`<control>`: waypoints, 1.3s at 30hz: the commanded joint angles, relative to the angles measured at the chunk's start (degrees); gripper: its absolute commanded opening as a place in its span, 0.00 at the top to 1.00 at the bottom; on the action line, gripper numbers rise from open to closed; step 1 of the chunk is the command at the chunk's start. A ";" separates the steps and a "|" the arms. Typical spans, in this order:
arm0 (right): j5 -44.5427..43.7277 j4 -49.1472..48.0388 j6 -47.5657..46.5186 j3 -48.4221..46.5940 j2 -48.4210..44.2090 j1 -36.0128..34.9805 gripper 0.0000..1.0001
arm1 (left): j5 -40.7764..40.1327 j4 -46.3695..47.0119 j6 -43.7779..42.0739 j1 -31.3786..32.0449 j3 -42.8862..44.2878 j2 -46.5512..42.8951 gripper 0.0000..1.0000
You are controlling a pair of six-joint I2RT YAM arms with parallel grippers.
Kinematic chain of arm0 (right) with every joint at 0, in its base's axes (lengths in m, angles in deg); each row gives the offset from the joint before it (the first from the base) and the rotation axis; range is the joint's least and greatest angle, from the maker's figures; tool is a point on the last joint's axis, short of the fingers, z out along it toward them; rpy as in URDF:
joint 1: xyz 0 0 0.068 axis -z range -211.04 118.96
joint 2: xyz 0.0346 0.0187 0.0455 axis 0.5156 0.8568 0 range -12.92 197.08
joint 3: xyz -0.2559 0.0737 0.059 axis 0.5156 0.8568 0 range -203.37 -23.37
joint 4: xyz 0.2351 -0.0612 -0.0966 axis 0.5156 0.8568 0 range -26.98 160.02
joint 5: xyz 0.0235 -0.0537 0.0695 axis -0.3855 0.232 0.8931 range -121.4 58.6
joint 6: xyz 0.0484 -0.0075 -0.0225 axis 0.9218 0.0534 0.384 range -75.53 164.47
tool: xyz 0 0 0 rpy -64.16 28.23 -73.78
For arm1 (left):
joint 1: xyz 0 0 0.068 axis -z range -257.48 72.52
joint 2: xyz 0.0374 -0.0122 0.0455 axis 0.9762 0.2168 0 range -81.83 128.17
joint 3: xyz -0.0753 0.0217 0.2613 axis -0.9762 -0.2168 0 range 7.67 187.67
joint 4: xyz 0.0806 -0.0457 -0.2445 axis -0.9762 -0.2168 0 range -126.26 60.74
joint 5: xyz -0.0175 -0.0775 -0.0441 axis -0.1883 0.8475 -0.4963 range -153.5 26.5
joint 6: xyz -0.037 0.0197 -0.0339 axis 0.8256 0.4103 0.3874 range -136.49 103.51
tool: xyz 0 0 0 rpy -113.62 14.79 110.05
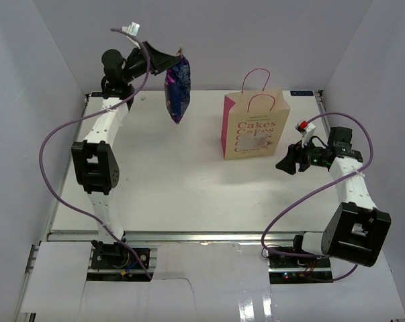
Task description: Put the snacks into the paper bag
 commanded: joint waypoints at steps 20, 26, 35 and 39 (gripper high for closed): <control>13.39 7.03 -7.78 -13.73 -2.81 -4.50 0.32 | -7.89 7.36 6.28 7.73 21.26 2.06 1.00; -3.45 -6.48 11.86 -25.51 -5.00 -22.67 0.36 | -12.47 7.18 5.15 8.17 18.45 -1.45 1.00; -61.11 -24.16 30.54 -42.80 8.60 -54.85 0.10 | -19.85 3.32 -0.12 10.10 8.71 -7.52 1.00; -71.24 -25.58 32.56 -50.28 18.96 -58.64 0.03 | -21.09 1.39 -1.36 11.07 6.67 -9.72 1.00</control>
